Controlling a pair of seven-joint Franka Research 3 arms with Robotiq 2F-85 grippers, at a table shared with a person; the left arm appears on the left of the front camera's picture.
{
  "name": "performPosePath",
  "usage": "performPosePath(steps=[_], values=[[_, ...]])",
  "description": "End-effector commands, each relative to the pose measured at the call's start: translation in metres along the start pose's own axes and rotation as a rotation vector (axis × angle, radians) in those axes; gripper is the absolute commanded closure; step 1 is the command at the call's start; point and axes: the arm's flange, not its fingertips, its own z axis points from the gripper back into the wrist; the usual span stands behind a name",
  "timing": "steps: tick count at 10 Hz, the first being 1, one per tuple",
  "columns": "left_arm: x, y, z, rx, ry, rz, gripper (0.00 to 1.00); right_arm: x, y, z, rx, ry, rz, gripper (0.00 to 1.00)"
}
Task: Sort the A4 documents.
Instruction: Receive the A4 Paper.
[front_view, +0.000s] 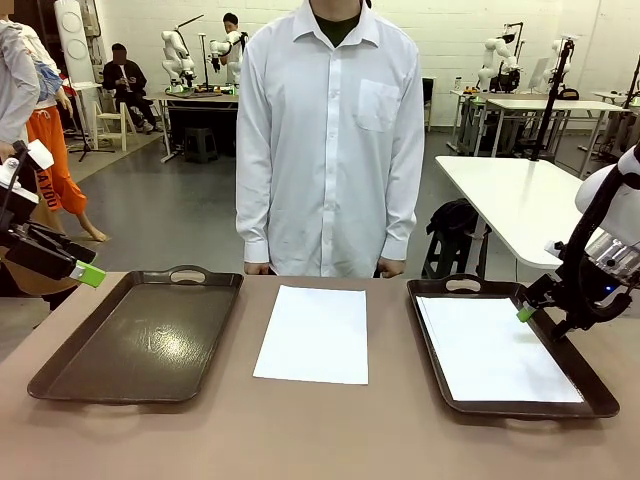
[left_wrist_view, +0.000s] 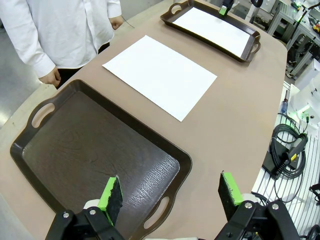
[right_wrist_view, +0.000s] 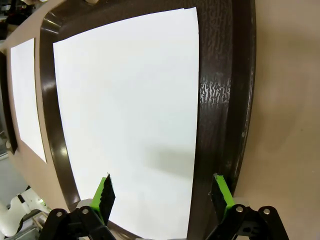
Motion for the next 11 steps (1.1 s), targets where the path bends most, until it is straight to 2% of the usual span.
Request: performPosePath(steps=[1, 7, 8, 9, 10, 11], values=[[-0.002, 0.002, -0.001, -0.009, -0.018, -0.013, 0.0, 0.001, 0.0, 0.001, 0.0, -0.001, 0.003, 0.0], [-0.002, 0.002, -0.001, -0.009, -0.018, -0.013, 0.0, 0.0, 0.0, 0.0, 0.0, 0.0, 0.0, 0.0], [-0.002, 0.002, -0.001, -0.009, -0.018, -0.013, 0.0, -0.015, 0.02, 0.029, -0.077, -0.156, 0.089, 0.0], [-0.002, 0.002, -0.001, -0.009, -0.018, -0.013, 0.0, -0.031, 0.041, 0.05, -0.115, -0.265, 0.191, 0.0], [-0.002, 0.002, -0.001, -0.009, -0.018, -0.013, 0.0, -0.038, 0.054, 0.062, -0.114, -0.354, 0.278, 0.0], [-0.002, 0.002, -0.001, -0.009, -0.018, -0.013, 0.0, -0.039, 0.064, 0.073, -0.06, -0.407, 0.359, 0.0]])
